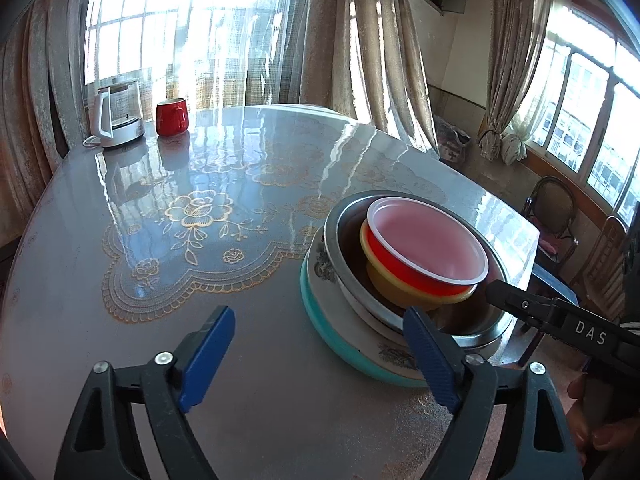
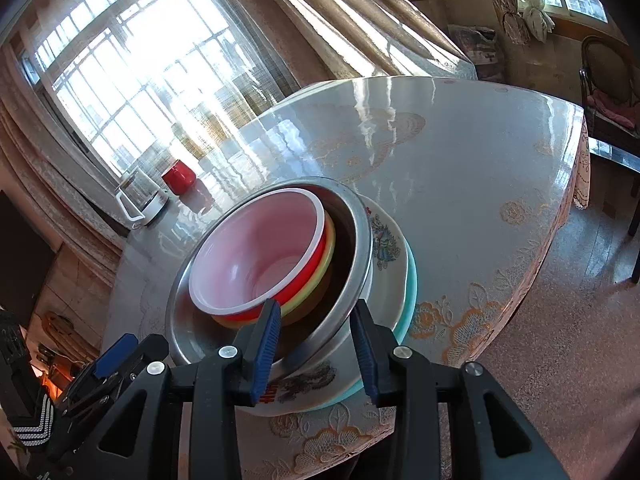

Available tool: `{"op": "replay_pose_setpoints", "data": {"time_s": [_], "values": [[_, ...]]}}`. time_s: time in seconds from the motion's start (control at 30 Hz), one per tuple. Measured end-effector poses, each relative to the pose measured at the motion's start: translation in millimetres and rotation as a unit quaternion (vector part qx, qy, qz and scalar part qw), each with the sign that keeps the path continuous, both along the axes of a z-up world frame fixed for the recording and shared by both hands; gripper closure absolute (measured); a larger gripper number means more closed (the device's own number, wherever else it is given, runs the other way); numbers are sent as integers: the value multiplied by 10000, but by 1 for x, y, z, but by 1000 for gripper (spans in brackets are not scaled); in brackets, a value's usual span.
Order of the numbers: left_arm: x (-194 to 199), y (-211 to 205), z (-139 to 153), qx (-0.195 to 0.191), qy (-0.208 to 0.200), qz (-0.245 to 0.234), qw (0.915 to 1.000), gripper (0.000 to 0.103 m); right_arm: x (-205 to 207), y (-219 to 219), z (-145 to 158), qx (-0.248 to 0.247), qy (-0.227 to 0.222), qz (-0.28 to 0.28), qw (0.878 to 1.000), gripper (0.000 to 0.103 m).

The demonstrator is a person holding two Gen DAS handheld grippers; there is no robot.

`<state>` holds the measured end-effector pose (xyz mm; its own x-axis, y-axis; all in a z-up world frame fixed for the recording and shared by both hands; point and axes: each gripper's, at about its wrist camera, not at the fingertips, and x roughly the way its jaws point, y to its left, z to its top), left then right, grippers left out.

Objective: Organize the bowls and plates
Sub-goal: 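Open the right tool and withdraw it from the steel bowl rim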

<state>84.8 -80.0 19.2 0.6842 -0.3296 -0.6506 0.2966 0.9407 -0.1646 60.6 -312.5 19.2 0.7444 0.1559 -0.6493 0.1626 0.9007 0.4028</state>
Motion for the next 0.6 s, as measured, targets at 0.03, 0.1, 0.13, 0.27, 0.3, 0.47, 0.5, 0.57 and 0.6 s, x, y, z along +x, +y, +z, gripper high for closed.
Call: {"op": "replay_pose_setpoints", "data": {"time_s": [0.03,0.1,0.13,0.27,0.3,0.47,0.5,0.57,0.6], "values": [[-2,1,0,-22,15,24,10000,4,-3,2,1,-90,-38,-16,10000,65],[-7,5,-1,-57,34,91,9999,1,-11,5,4,-272,-165,-85,9995,64],[-9,6,-2,-58,50,111,9999,0,-16,7,5,-377,-245,-128,9989,64],[-18,6,-10,49,182,105,9998,0,-30,16,6,-762,-442,-174,9960,57],[-21,5,-12,90,198,96,9997,0,-32,18,5,-803,-457,-150,9956,57],[-35,3,-19,355,116,71,9993,0,-42,27,-2,-989,-436,-142,9940,47],[-37,3,-20,408,101,63,9991,0,-44,28,-3,-1031,-438,-150,9936,47],[-43,3,-21,497,49,56,9987,0,-47,30,-5,-1092,-407,-182,9930,47],[-46,5,-21,541,-4,83,9985,0,-49,31,-6,-1093,-412,-189,9930,47]]}}
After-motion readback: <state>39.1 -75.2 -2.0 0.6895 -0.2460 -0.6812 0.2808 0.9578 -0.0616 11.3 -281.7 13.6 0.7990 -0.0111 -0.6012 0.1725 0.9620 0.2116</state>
